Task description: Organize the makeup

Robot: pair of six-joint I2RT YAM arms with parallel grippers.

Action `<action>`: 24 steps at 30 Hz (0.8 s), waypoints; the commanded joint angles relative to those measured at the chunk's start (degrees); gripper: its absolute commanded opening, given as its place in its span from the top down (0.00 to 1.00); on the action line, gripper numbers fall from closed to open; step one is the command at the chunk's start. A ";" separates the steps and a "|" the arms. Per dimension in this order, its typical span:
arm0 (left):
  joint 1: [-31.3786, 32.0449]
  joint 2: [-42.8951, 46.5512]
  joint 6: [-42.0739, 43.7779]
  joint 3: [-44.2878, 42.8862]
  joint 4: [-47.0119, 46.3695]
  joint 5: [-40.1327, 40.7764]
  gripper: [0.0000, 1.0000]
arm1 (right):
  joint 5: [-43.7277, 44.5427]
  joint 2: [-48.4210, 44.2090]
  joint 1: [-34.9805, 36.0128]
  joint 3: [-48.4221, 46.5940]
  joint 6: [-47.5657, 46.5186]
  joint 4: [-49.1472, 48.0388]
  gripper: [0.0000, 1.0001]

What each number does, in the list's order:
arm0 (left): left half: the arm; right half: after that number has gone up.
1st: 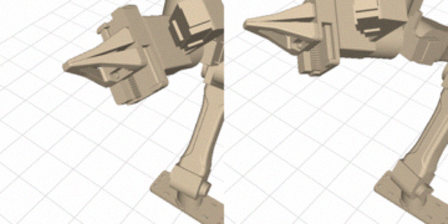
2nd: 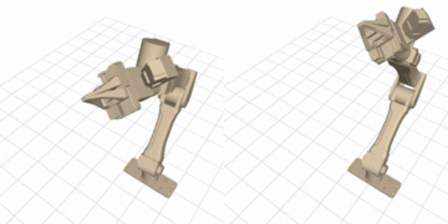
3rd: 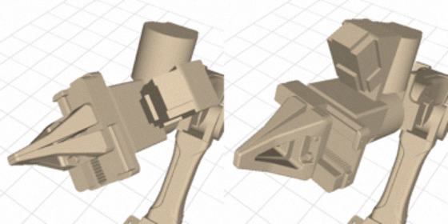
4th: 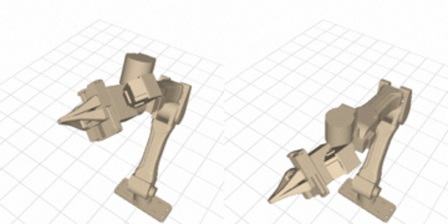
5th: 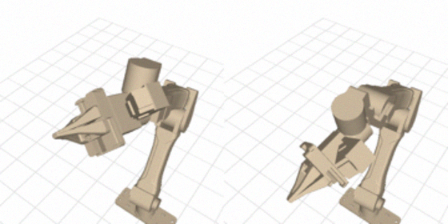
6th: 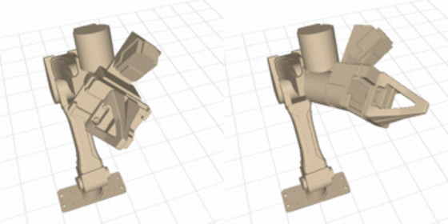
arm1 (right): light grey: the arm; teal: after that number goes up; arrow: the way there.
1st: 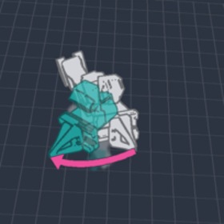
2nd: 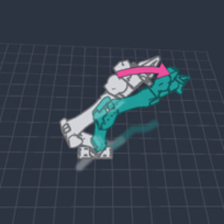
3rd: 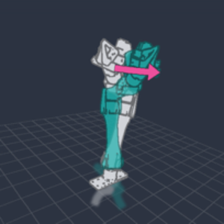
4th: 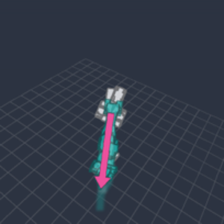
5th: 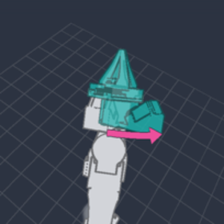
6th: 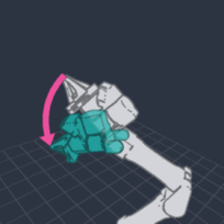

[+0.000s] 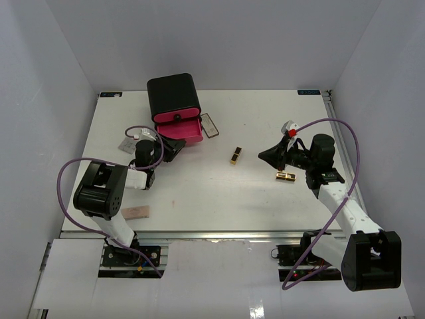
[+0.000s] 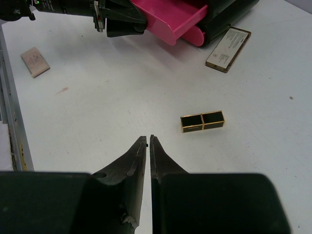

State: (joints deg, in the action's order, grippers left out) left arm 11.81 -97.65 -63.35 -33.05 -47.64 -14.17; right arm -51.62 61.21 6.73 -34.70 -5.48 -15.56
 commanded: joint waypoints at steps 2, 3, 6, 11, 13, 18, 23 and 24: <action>0.05 3.93 2.72 -0.74 4.30 -0.29 0.38 | -1.88 -0.83 -0.49 -0.36 -3.88 0.37 0.83; 0.05 4.70 3.22 -0.51 4.67 -0.13 0.34 | -2.34 -0.80 -0.49 -0.46 -4.61 0.97 0.79; -0.01 8.59 6.12 0.37 7.06 -0.55 0.25 | -7.52 -0.46 -0.56 -1.46 -11.77 5.78 0.58; -0.13 16.41 9.46 3.87 8.74 -2.72 0.18 | -11.35 -0.51 -0.58 -3.32 -25.36 15.52 0.30; -0.35 20.53 11.49 5.04 10.59 -4.81 0.17 | -11.65 -0.75 -0.58 -4.09 -33.15 21.48 0.24; -2.15 31.59 17.03 4.39 19.67 -14.99 0.16 | -6.02 -1.49 -0.49 -6.22 -56.23 37.20 0.17; -3.32 39.16 28.14 -3.35 37.44 -26.95 0.14 | 9.61 2.24 -0.49 -11.17 -76.09 51.23 0.11; -3.29 40.46 31.58 -5.39 42.57 -28.42 0.12 | 13.47 3.30 -0.49 -12.12 -77.45 53.13 0.11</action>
State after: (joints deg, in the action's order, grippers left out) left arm 9.04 -62.91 -46.10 -30.09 -25.64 -30.70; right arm -53.49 61.31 6.40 -41.00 -63.10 22.74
